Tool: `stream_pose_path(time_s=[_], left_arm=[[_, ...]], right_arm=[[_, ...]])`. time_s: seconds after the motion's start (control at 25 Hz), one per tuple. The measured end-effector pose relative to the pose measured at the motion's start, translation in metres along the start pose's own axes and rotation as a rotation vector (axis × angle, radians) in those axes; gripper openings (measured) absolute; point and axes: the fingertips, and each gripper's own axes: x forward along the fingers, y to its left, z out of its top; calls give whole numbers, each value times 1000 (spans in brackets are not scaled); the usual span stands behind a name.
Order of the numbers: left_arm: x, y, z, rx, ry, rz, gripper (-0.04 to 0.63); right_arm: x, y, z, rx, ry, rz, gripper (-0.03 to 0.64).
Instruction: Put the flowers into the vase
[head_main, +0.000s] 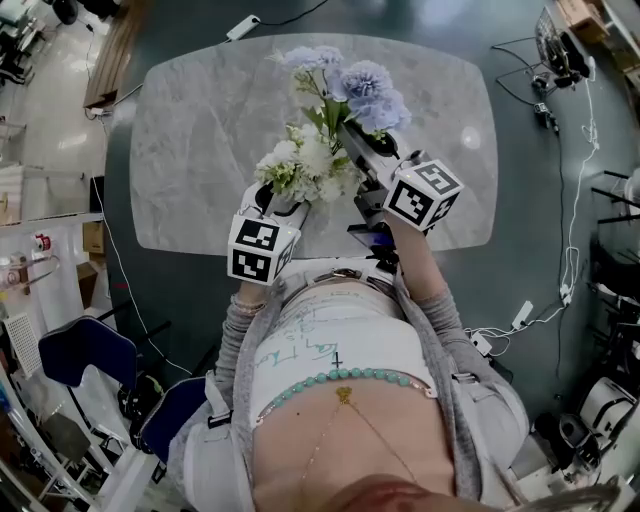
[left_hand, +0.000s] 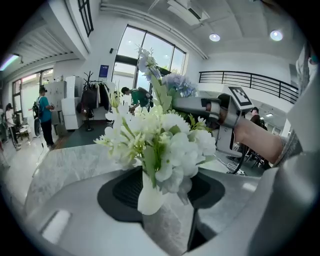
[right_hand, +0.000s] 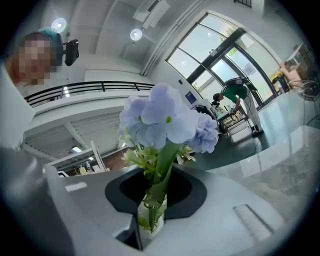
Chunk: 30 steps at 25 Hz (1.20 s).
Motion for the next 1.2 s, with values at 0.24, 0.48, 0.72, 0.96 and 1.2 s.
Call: stream_pose_path(time_s=[0.24,0.48,0.72,0.96,1.2], left_arm=[[-1,2,1,-41,-20,9,244],[-2,4,-1,-53,-26,15,244],[0,4,0,-59,-23,25,244],[-1,7,0,-79,-28,37,244],[-1,7,-2,-84,-24,41,244]], right_arm=[[0,8,-16,-60,67,19,91],[3,11,-25,-102,88,8,87],[5,7,-37,-101,127,11,87],[7,7,-46,-73,173,33,87],[10,6,-54,-93,222,43,83]])
